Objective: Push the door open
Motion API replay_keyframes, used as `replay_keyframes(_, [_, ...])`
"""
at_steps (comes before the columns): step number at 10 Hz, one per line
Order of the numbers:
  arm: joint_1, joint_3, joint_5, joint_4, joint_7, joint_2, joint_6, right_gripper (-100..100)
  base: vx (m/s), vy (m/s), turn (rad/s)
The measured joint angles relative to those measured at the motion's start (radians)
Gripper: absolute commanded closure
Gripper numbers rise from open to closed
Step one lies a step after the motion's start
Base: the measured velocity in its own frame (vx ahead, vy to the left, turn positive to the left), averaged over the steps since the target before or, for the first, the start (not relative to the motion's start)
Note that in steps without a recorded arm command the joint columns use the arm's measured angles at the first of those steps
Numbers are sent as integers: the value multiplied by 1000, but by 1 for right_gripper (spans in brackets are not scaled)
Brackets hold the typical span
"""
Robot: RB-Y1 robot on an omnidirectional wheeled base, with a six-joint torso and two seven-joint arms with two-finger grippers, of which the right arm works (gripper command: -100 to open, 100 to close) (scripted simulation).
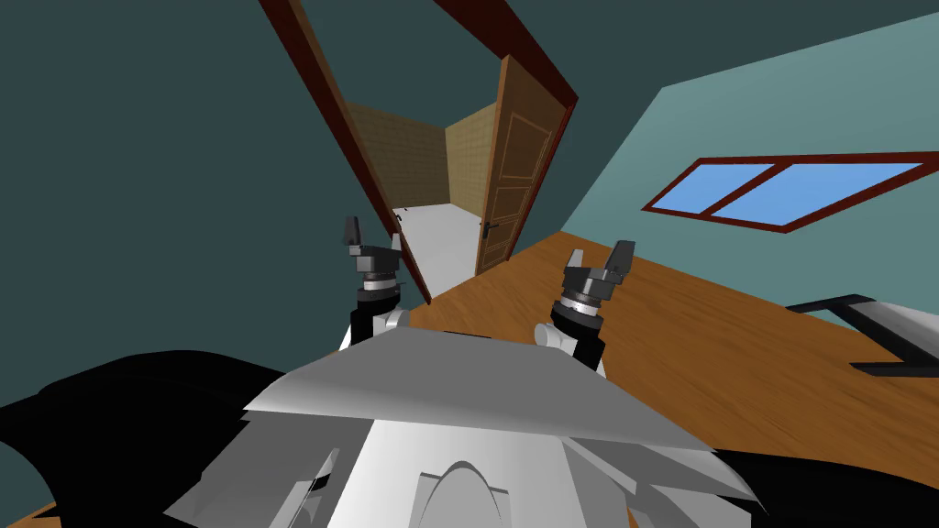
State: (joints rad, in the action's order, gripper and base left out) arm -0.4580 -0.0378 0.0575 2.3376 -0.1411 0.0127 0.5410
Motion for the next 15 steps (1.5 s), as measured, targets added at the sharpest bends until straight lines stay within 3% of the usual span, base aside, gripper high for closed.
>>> replay_keyframes(9, [15,26,188,-52,144,-31,-40,-100,61,-32,32])
replay_keyframes(15, [35,43,354,-97,271,-53,-80,-100,73,-42,40])
